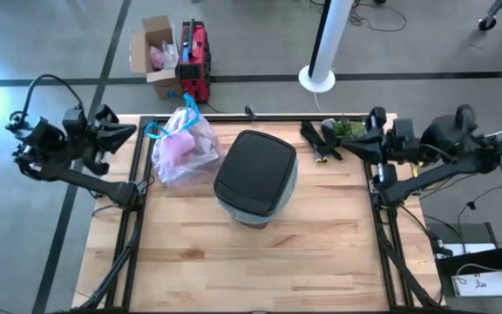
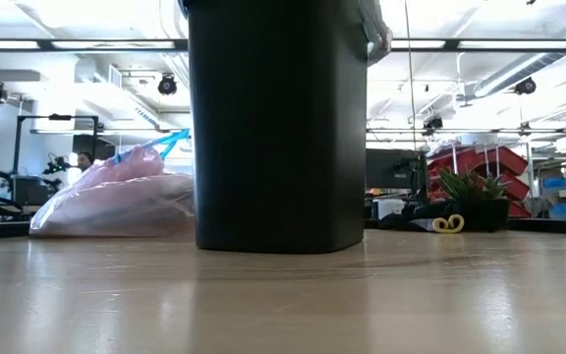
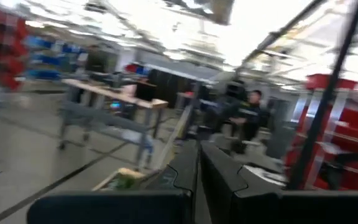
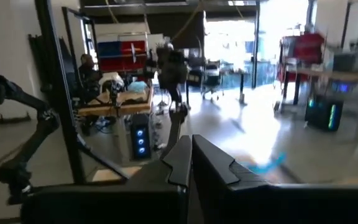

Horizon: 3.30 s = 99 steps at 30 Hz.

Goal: Place trash/remove bag and relplace
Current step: Return to Home Position

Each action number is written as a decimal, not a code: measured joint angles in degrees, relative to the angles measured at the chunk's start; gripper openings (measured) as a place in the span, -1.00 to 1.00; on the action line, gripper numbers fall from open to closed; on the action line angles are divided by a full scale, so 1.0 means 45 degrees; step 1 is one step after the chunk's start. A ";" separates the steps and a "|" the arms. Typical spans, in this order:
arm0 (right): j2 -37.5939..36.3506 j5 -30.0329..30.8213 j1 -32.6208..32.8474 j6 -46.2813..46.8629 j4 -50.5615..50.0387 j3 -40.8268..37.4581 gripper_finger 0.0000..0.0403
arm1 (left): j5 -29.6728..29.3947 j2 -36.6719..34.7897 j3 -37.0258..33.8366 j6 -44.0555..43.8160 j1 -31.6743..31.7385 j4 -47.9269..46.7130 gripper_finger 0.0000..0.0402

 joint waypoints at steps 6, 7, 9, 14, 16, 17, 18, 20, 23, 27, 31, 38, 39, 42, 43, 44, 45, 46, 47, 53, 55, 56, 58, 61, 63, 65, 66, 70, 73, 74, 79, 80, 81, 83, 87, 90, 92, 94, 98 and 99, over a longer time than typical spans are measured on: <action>-0.1920 0.0020 0.0000 0.0337 0.2175 -0.2911 -1.00 | -0.0120 -0.0148 -0.0019 0.0204 0.0005 -0.0303 -0.98; -0.2298 0.0058 0.0000 0.0212 0.2616 -0.3352 -1.00 | -0.0120 -0.0197 -0.0048 0.0194 0.0009 -0.0302 -0.98; -0.3163 0.0340 0.0000 -0.0038 0.3211 -0.4253 -1.00 | -0.0113 -0.0285 -0.0221 0.0073 0.0005 -0.0403 -0.98; -0.5468 0.0594 0.0000 -0.0106 0.4375 -0.6293 -1.00 | -0.0115 -0.0664 -0.0814 -0.0463 0.0006 -0.0404 -0.98; -0.6355 0.0582 0.0000 -0.0101 0.4705 -0.6954 -1.00 | -0.0110 -0.0902 -0.1171 -0.0596 0.0009 -0.0392 -0.98; -0.6804 0.0582 0.0000 -0.0102 0.4800 -0.7304 -1.00 | -0.0110 -0.1013 -0.1342 -0.0639 0.0009 -0.0336 -0.98; -0.7217 0.0586 0.0000 -0.0093 0.4940 -0.7643 -1.00 | -0.0114 -0.1137 -0.1505 -0.0700 0.0005 -0.0249 -0.98; -0.8008 0.0584 0.0000 0.0010 0.5110 -0.8300 -1.00 | -0.0132 -0.1460 -0.1861 -0.0773 0.0007 0.0088 -0.98; -0.9104 0.0586 0.0000 0.0406 0.5218 -0.9226 -1.00 | -0.0125 -0.2028 -0.2495 -0.0774 0.0007 0.0816 -0.98; -0.9637 0.0551 -0.0003 0.0886 0.6190 -1.0350 -1.00 | -0.0139 -0.2901 -0.3427 -0.0446 0.0007 0.1376 -0.98; -0.9376 0.0616 0.0000 0.1206 0.6681 -1.0821 -1.00 | -0.0145 -0.3759 -0.4473 -0.0180 0.0005 0.2003 -0.98; -0.9396 0.1223 -0.0005 0.2323 0.6657 -1.1452 -1.00 | -0.0223 -0.5004 -0.5876 -0.0048 0.0005 0.2757 -0.98; -0.9330 0.1247 -0.0005 0.2143 0.6596 -1.1519 -1.00 | -0.0414 -0.5156 -0.6014 0.0053 0.0009 0.2781 -0.98; -0.9185 0.1806 -0.0166 0.1610 0.6582 -1.1659 -1.00 | -0.1030 -0.5545 -0.6346 0.0335 0.0007 0.2903 -0.98; -0.9230 0.1909 -0.0252 0.1454 0.6584 -1.1686 -1.00 | -0.1222 -0.5618 -0.6471 0.0453 0.0009 0.2906 -0.98; -0.9283 0.1926 -0.0341 0.1314 0.6597 -1.1684 -1.00 | -0.1441 -0.5613 -0.6572 0.0588 0.0005 0.2885 -0.98; -0.9357 0.1883 -0.0389 0.1225 0.6604 -1.1656 -1.00 | -0.1533 -0.5618 -0.6611 0.0749 0.0009 0.2925 -0.98; -0.9473 0.1789 -0.0438 0.1091 0.6608 -1.1638 -1.00 | -0.1562 -0.5611 -0.6626 0.0829 0.0007 0.2974 -0.98; -0.9616 0.1738 -0.0491 0.0987 0.6607 -1.1628 -1.00 | -0.1562 -0.5545 -0.6658 0.0831 0.0010 0.3054 -0.98; -0.9653 0.2199 -0.1068 0.0675 0.6358 -1.1598 -1.00 | -0.1329 -0.5325 -0.6894 0.0433 0.0005 0.3160 -0.98; -0.9648 0.1805 -0.1296 0.0983 0.5849 -1.1607 -1.00 | -0.1322 -0.5239 -0.6950 0.0384 0.0006 0.3219 -0.98; -0.9647 0.1573 -0.1414 0.1055 0.5693 -1.1607 -1.00 | -0.1315 -0.5181 -0.6960 0.0386 0.0005 0.3228 -0.98; -0.9644 0.1150 -0.1676 0.1103 0.5418 -1.1588 -1.00 | -0.1321 -0.5100 -0.6933 0.0382 0.0005 0.3388 -0.98; -0.9648 0.0814 -0.1949 0.1117 0.4883 -1.1549 -1.00 | -0.1316 -0.5004 -0.6917 0.0106 0.0009 0.3428 -0.98; -0.9644 0.0035 -0.1982 0.1128 0.4581 -1.1554 -1.00 | -0.1324 -0.4973 -0.6917 0.0058 0.0007 0.3412 -0.98; -0.9644 -0.0652 -0.1982 0.1118 0.4368 -1.1554 -1.00 | -0.1320 -0.4924 -0.6917 0.0053 0.0010 0.3438 -0.98; -0.9644 -0.0880 -0.1982 0.1133 0.4238 -1.1554 -1.00 | -0.1320 -0.4901 -0.6917 0.0052 0.0010 0.3435 -0.98; -0.9644 -0.1119 -0.1982 0.1095 0.4294 -1.1620 -1.00 | -0.1255 -0.4751 -0.6917 -0.0414 0.0010 0.3417 -0.98; -0.9644 -0.1270 -0.1982 0.0972 0.4711 -1.1982 -1.00 | -0.0745 -0.4695 -0.6954 -0.0437 0.0005 0.3346 -0.98; -0.9644 -0.1512 -0.1982 0.0948 0.4958 -1.2196 -1.00 | -0.0659 -0.4704 -0.6983 -0.0444 0.0005 0.3365 -0.98; -0.9645 -0.1934 -0.1982 0.1201 0.6603 -1.3461 -1.00 | -0.0654 -0.4814 -0.7386 -0.0486 0.0005 0.3372 -0.98; -0.9642 -0.1937 -0.1982 0.1227 0.6769 -1.3692 -1.00 | -0.0620 -0.4841 -0.7542 -0.0491 0.0007 0.3483 -0.98; -0.9639 -0.1933 -0.1982 0.1233 0.7048 -1.3921 -1.00 | -0.0463 -0.4872 -0.7747 -0.0487 0.0010 0.3738 -0.98; -0.9644 -0.1897 -0.1982 0.1230 0.7700 -1.4343 -1.00 | -0.0086 -0.4950 -0.8233 -0.0466 0.0005 0.4203 -0.98; -0.9644 -0.1268 -0.1982 0.1333 0.8696 -1.5187 -1.00 | 0.0257 -0.5109 -0.9372 -0.0442 0.0005 0.5305 -0.98; -0.9644 0.0169 -0.1982 0.1029 0.8077 -1.5256 -1.00 | 0.0265 -0.5255 -1.0295 -0.0165 0.0005 0.6229 -0.98; -0.9644 0.1058 -0.1982 0.0899 0.7526 -1.5279 -1.00 | 0.0264 -0.5380 -1.1027 0.0127 0.0005 0.7223 -0.98; -0.9644 0.1630 -0.1982 0.0868 0.7416 -1.5284 -1.00 | 0.0373 -0.5496 -1.1817 0.0467 0.0010 0.8411 -0.98; -0.9580 0.1332 -0.1982 0.0648 0.6628 -1.5275 -1.00 | 0.0917 -0.5640 -1.3211 0.0734 0.0006 1.0354 -0.98; -0.9580 0.0948 -0.1982 0.0652 0.6298 -1.5275 -1.00 | 0.1009 -0.5626 -1.3501 0.0696 0.0006 1.0629 -0.98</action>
